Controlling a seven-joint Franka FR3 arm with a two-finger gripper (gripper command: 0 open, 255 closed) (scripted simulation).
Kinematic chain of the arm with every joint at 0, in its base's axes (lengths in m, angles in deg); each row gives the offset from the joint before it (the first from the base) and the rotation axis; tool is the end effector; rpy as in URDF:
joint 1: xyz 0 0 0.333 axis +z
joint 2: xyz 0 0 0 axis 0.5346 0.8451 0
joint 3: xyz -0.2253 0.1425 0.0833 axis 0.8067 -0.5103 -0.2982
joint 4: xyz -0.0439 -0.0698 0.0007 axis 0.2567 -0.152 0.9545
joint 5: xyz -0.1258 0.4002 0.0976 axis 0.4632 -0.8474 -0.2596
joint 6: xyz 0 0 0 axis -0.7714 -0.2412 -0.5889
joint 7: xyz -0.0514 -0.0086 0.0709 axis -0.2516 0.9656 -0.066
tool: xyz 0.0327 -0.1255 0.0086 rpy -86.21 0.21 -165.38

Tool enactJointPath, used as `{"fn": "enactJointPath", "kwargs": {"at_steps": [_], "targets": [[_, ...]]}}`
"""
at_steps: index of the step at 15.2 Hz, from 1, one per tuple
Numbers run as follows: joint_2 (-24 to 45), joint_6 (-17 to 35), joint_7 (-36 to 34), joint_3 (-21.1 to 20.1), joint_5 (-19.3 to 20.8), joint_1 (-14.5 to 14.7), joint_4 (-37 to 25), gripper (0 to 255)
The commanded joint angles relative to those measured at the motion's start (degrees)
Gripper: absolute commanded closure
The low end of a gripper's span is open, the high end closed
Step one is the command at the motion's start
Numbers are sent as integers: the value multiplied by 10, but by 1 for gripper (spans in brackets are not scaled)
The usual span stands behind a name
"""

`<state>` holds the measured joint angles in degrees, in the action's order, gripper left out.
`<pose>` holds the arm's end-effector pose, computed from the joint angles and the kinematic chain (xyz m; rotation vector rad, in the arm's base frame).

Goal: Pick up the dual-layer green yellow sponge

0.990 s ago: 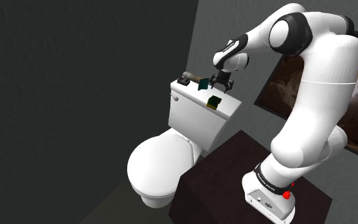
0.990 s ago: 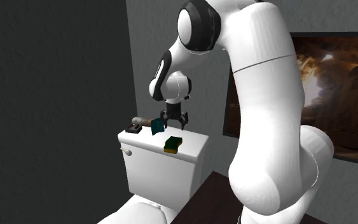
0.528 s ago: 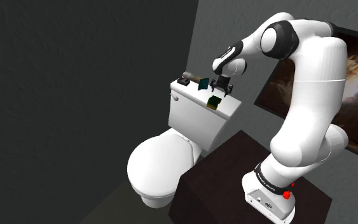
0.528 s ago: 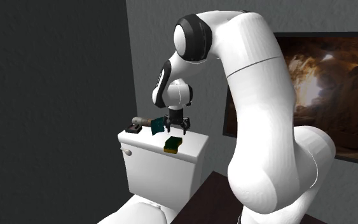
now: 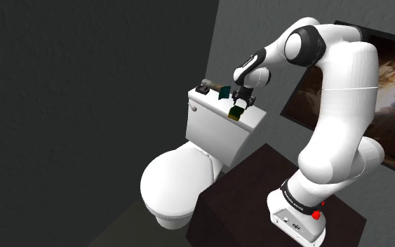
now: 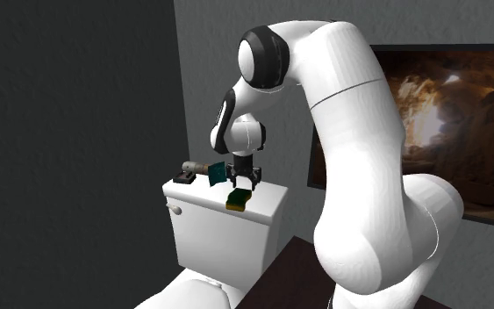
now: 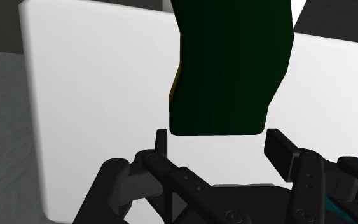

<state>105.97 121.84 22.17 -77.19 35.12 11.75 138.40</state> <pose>0.5294 -0.3471 0.1093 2.5556 -1.7749 0.0679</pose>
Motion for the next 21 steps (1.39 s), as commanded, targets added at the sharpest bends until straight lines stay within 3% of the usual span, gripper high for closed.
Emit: {"fn": "enactJointPath", "kwargs": {"at_steps": [1, 6, 21], "targets": [[0, 0, 0, 0, 0, 0, 0, 255], [1, 0, 0, 0, 0, 0, -1, 255], [-83, -83, -14, 19, 25, 14, -1, 255]]}}
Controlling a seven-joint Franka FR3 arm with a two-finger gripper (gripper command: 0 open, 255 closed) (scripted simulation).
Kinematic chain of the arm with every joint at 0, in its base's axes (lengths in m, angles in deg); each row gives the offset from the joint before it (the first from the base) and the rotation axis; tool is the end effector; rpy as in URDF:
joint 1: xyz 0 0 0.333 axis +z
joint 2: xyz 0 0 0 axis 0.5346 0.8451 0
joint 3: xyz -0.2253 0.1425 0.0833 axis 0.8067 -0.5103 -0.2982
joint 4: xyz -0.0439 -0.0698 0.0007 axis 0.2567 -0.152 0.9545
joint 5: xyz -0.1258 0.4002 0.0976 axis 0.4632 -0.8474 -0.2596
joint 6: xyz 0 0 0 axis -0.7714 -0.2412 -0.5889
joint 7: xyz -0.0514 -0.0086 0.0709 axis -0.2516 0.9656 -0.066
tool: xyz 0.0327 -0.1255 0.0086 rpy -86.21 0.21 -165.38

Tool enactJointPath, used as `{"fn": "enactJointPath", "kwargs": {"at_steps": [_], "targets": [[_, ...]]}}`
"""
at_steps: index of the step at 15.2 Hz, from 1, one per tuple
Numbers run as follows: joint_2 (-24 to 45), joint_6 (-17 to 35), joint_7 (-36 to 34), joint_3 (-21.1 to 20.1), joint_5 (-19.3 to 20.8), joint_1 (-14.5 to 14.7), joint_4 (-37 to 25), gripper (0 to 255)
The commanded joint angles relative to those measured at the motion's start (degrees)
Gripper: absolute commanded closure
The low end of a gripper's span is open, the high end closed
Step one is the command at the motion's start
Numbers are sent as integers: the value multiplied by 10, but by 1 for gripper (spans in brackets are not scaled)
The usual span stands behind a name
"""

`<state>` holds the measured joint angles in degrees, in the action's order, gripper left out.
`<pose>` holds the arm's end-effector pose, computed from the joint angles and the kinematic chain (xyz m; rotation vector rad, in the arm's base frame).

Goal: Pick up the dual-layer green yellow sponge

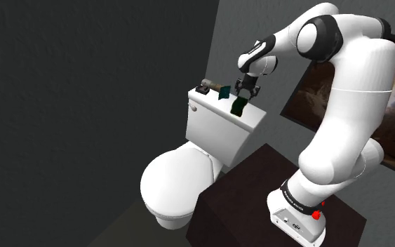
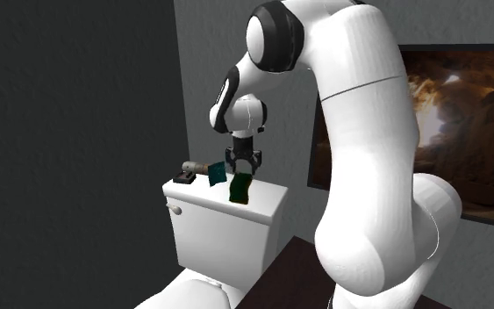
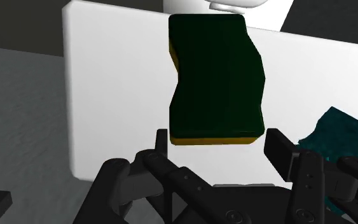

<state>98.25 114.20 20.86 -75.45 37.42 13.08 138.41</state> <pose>0.5370 -0.3506 0.1826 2.5561 -1.7744 0.0671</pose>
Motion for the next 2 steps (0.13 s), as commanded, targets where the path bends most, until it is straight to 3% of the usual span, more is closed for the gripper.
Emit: {"fn": "enactJointPath", "kwargs": {"at_steps": [1, 2], "targets": [[-7, -8, -2, 1, 2, 1, -1, 255], [-7, -8, -2, 1, 2, 1, -1, 255]]}}
